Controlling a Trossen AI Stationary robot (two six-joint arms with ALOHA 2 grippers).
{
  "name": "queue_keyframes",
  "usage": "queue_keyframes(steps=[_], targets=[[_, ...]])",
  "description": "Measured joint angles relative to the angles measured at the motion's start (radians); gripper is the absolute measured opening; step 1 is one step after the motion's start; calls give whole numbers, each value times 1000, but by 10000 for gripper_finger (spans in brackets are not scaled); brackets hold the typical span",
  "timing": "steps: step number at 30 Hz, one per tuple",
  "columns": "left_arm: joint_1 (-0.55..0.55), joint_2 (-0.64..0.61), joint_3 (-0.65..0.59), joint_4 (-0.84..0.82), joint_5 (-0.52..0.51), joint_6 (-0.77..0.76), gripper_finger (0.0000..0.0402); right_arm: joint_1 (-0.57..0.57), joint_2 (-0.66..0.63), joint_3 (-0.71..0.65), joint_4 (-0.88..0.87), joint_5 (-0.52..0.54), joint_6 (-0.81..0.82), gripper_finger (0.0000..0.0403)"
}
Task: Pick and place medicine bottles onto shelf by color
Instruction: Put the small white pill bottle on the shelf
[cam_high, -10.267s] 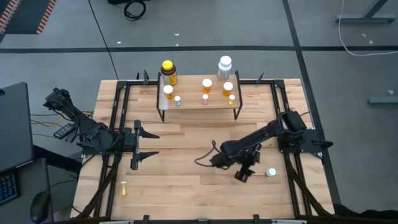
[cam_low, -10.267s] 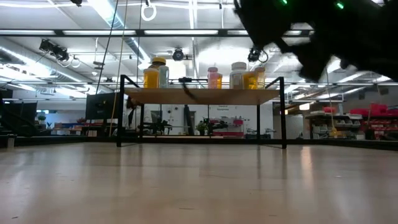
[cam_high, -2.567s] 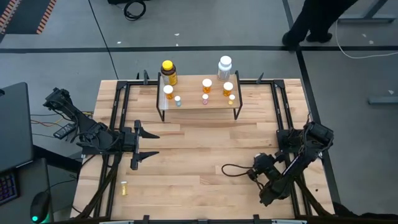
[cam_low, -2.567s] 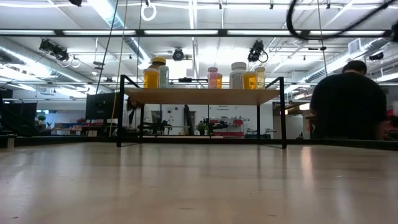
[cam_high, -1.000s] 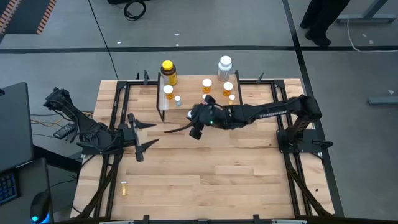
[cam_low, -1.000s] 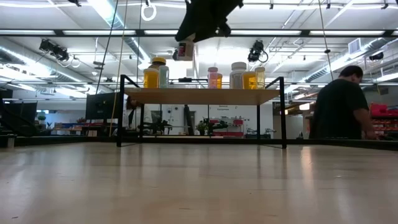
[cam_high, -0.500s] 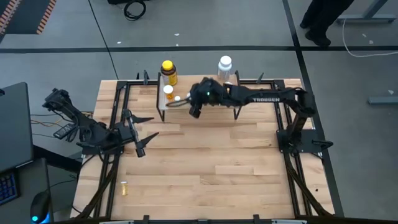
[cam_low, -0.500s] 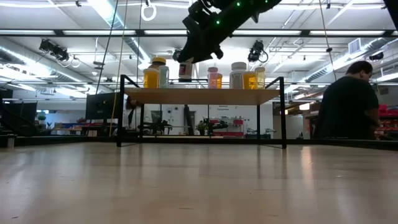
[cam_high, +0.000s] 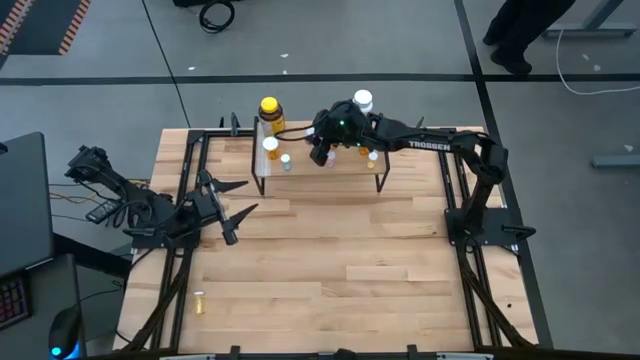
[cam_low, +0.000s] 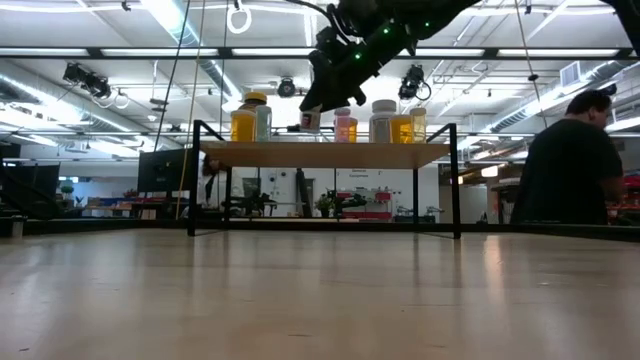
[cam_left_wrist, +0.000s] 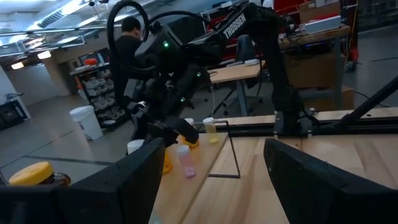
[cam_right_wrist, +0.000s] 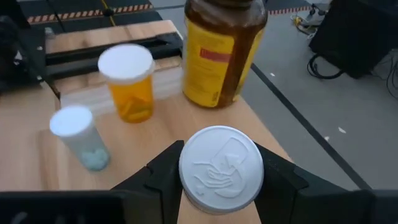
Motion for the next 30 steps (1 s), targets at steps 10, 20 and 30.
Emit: queue_keyframes(steps=[10,20,30], targets=[[0,0,0,-1,21,-1,283,49,0,0,-41,-9,-8,162],[0,0,0,-1,23,0,283,29,0,25,-5,10,29,162],[0,0,0,-1,23,-1,283,18,226,428,-359,37,19,162]])
